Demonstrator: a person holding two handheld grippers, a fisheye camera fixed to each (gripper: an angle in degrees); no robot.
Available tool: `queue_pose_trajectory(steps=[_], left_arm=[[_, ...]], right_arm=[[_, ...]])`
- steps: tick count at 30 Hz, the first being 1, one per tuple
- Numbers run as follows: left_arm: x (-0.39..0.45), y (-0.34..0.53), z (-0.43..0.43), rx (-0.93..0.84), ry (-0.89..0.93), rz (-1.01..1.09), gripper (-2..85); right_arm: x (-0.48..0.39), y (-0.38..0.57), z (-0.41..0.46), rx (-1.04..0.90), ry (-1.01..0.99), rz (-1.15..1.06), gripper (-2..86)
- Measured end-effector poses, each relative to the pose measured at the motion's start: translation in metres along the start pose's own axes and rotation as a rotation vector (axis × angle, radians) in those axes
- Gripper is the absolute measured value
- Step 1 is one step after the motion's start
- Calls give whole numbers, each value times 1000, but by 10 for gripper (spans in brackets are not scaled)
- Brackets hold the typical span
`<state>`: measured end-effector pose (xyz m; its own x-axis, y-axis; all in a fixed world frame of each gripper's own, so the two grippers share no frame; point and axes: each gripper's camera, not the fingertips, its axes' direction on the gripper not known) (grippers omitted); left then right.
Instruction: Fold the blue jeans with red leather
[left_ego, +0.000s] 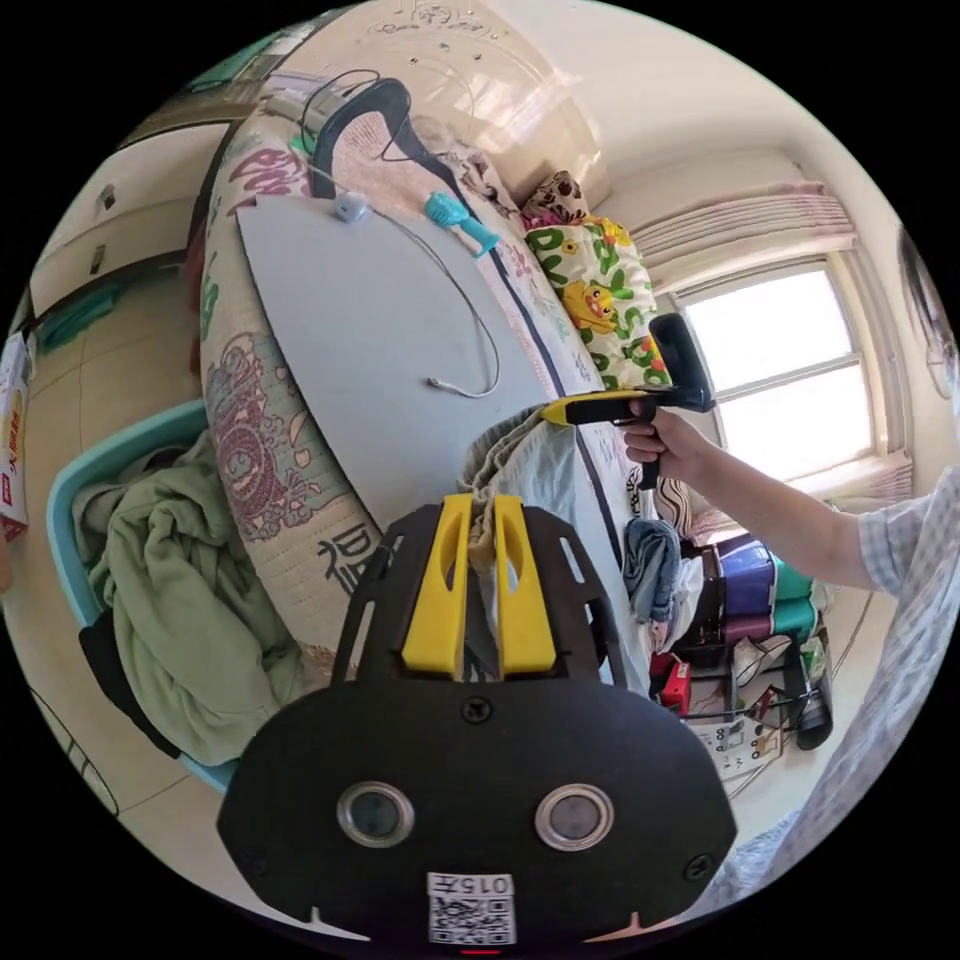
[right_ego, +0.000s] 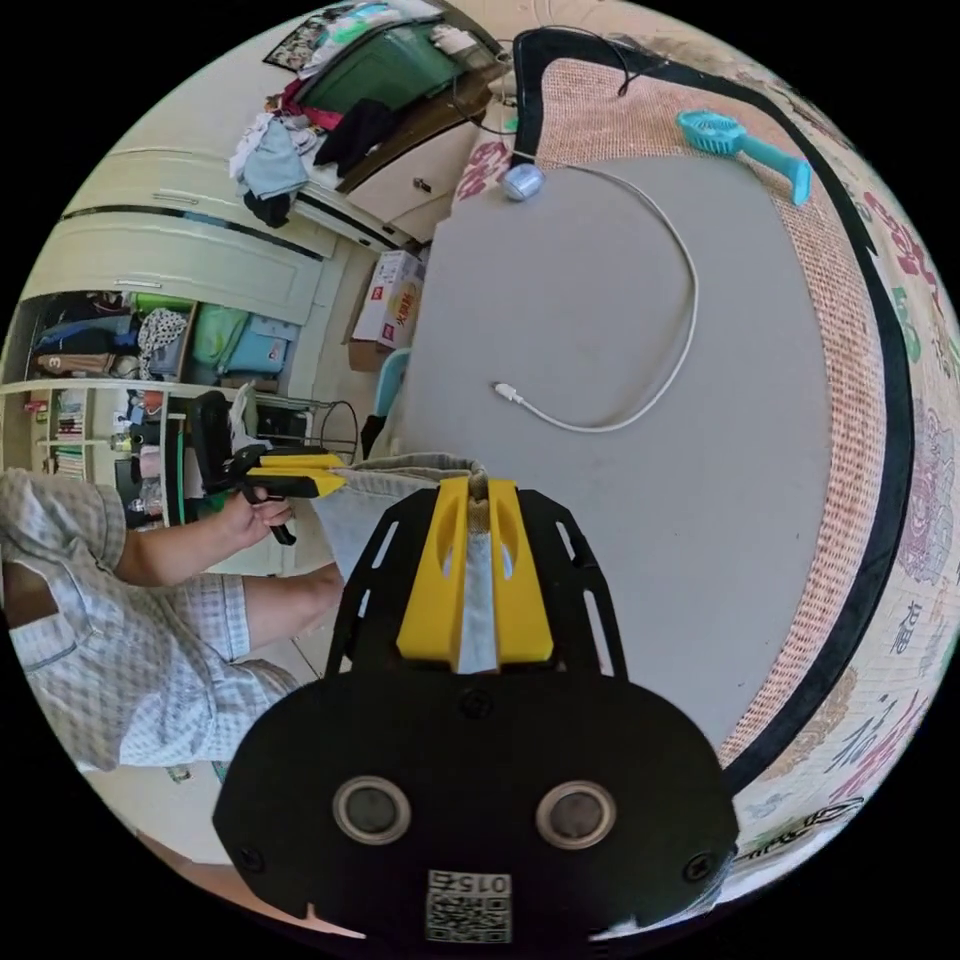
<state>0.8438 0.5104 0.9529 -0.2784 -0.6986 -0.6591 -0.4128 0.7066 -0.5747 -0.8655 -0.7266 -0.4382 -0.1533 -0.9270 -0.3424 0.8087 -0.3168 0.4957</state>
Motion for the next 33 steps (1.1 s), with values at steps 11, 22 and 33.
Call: queue_pose_trajectory(steps=[11, 22, 33], left_arm=[[257, 43, -53, -235, 177, 492, 31], [520, 167, -23, -505, 397, 757, 32], [756, 302, 6, -628, 370, 981, 29]], right_arm=[[-265, 124, -126, 250, -124, -11, 42], [-543, 284, -196, 375, -67, 136, 42], [-790, 390, -224, 439, -14, 312, 40]])
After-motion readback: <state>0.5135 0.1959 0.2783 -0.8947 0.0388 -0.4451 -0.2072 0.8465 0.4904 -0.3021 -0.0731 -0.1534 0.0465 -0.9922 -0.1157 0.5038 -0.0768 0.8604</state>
